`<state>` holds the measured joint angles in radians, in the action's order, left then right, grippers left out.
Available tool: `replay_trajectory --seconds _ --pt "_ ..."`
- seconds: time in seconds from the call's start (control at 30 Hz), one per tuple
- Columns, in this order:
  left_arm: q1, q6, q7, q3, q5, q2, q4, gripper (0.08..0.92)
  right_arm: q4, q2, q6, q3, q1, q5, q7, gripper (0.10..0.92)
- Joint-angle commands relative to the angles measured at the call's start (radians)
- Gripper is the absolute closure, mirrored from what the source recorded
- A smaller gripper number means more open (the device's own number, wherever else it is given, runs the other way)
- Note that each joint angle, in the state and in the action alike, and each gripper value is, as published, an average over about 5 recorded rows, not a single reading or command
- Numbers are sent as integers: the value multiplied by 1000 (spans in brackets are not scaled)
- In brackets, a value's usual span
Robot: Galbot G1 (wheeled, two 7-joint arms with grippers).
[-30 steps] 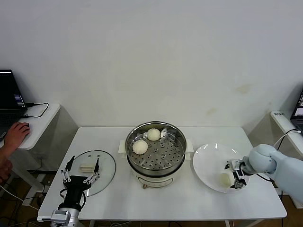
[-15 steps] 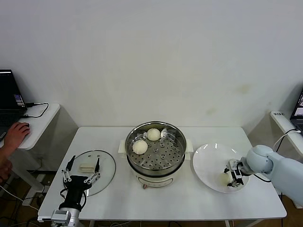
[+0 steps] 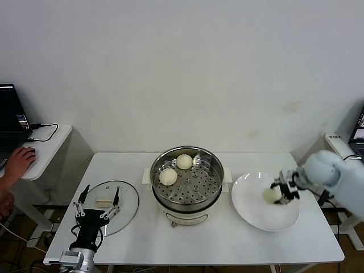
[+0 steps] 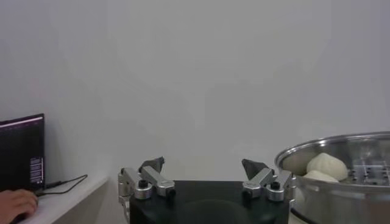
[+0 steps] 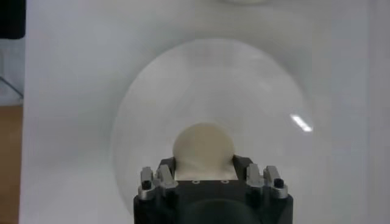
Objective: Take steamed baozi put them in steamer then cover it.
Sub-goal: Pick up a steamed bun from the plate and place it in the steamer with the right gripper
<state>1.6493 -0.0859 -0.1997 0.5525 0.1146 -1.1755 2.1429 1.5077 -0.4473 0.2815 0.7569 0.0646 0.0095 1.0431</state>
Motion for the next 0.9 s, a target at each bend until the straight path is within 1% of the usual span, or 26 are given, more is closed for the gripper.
replay_trajectory --seconds 0.03,0.13,0.23,0.37,0.5,0.77,0.9 --pt "-1 0 0 -1 2 2 1 177 7 -36 -1 199 477 163 44 431" --pt "-1 0 -2 -2 2 1 3 177 11 -114 2 270 597 203 30 431" --pt "1 0 -3 3 3 1 9 177 33 -217 9 316 648 236 4 431" --pt "8 0 -3 19 7 1 16 177 65 -352 4 349 644 271 -31 431" --pt "20 -2 -3 37 10 -3 26 177 71 -448 -58 391 601 278 -55 429" --pt "37 -4 -3 55 8 -21 46 177 42 -575 -208 488 529 201 -58 423" --pt "37 -3 -3 55 6 -29 56 177 31 -621 -270 520 495 134 -49 423"
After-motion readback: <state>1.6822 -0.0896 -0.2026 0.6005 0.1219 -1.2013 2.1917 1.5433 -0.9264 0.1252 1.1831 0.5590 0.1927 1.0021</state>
